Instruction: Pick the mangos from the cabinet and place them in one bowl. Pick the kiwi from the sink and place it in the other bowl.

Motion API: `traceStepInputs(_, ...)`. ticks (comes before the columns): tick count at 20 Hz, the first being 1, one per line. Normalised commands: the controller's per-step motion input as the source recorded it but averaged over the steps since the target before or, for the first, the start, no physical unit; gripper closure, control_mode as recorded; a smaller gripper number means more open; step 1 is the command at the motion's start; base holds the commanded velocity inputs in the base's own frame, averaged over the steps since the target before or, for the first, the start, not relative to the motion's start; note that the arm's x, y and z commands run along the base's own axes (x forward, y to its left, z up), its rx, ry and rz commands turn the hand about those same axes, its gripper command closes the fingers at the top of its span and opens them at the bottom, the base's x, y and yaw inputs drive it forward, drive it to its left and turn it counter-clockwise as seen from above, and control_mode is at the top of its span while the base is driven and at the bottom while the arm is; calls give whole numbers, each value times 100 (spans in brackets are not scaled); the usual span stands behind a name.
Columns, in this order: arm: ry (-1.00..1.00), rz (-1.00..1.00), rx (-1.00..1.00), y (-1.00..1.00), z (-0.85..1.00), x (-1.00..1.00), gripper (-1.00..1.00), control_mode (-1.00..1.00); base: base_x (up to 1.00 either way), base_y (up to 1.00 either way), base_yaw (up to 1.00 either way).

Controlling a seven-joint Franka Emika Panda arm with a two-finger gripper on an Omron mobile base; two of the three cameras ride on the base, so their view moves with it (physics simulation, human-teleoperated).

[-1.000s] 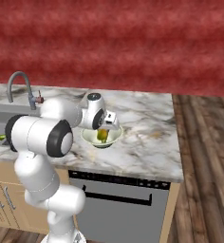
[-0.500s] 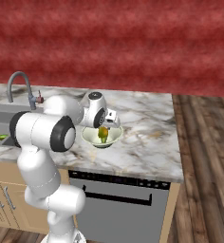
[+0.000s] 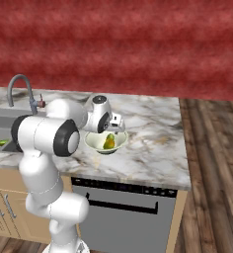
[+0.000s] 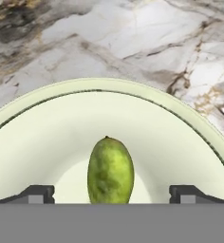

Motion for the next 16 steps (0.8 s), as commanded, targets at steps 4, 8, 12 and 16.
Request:
traceStepInputs(4,5,0,-2,2,44,-10,-100,-100,0,0,0)
traceStepInputs(8,15,1,-1,10,78,-59,-100,-100,0,0,0)
traceStepInputs(12,7,4,0,36,67,-36,-100,-100,0,0,0)
traceStepInputs(16,11,1,0,14,16,-52,-100,-100,0,0,0)
